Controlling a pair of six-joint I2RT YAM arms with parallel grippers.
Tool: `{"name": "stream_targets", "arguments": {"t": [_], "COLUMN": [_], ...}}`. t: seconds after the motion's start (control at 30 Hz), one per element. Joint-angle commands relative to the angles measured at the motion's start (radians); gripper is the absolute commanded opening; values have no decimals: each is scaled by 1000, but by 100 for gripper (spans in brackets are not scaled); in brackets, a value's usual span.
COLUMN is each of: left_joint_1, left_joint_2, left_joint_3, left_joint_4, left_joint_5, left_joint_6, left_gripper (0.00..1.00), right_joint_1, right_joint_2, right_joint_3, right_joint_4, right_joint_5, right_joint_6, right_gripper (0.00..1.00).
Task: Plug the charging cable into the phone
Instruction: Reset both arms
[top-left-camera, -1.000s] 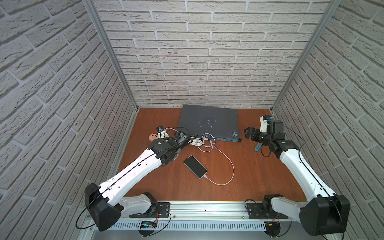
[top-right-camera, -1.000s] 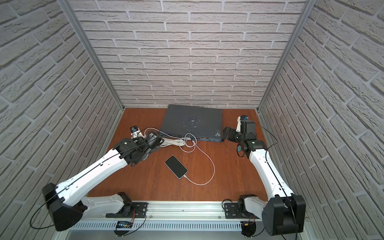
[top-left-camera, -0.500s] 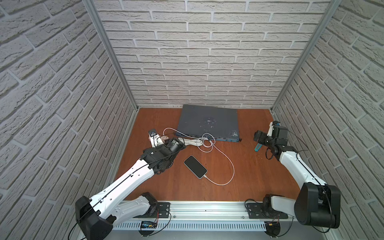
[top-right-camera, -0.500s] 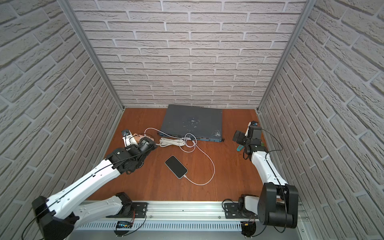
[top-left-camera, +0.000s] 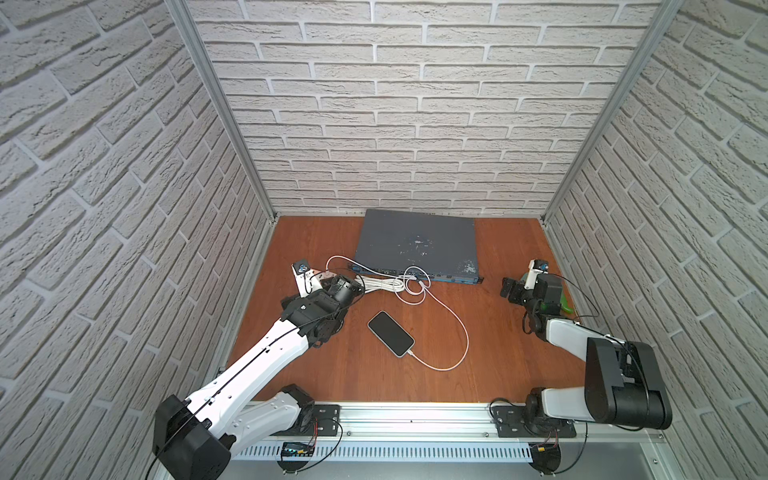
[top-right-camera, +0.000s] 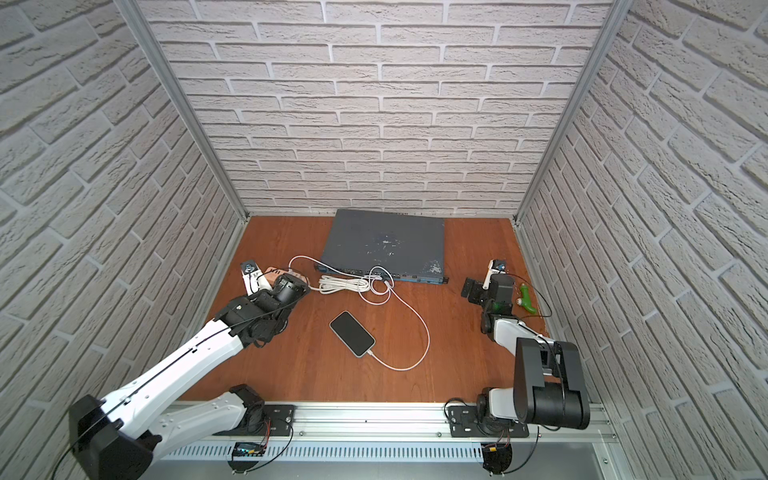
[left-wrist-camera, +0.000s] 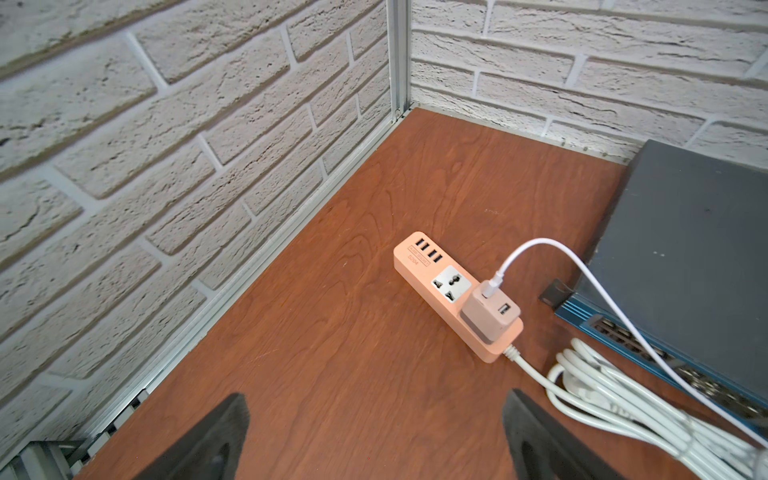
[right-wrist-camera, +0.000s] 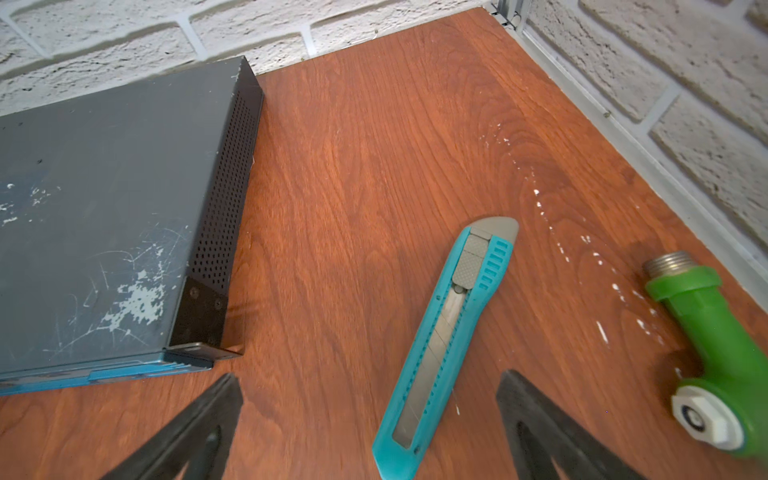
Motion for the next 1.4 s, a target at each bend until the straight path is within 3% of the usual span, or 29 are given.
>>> {"name": "stream_targets", "arguments": {"t": [0.0, 0.17, 0.3, 0.37, 0.43, 0.53, 0.7, 0.83, 1.1, 1.23, 1.37], "left_joint_1": [32, 79, 147, 190, 234, 340, 512, 537, 551, 587, 616], "left_joint_2": [4, -34, -90, -129, -161, -170, 6, 184, 500, 499, 498], "left_joint_3": [-22, -86, -194, -272, -357, -457, -499, -508, -559, -502, -498], "left_joint_4": [54, 187, 340, 474, 633, 844, 1104, 1350, 1785, 1666, 1663], "left_joint_5": [-34, -69, -64, -18, 46, 223, 415, 582, 753, 780, 806], "left_joint_6": [72, 225, 357, 449, 529, 583, 668, 791, 854, 801, 789], "left_gripper": [98, 98, 98, 98, 98, 98, 97, 96, 96, 98, 98], "right_joint_1": [0, 12, 76, 90, 94, 98, 98, 97, 95, 95, 96], "right_joint_2": [34, 64, 153, 131, 141, 138, 139, 138, 139, 139, 138], "right_joint_3": [-45, -57, -82, -46, -31, -27, -23, -22, -21, -20, -21], "right_joint_4": [257, 306, 450, 332, 329, 309, 301, 297, 296, 296, 296], "right_joint_5": [-35, -88, -103, -51, -37, -19, -17, -17, -17, -18, -18], "right_joint_6": [-32, -71, -152, -160, -155, -153, -152, -151, -150, -151, -150], "right_gripper": [98, 98, 98, 98, 98, 99, 99, 99, 99, 99, 99]}}
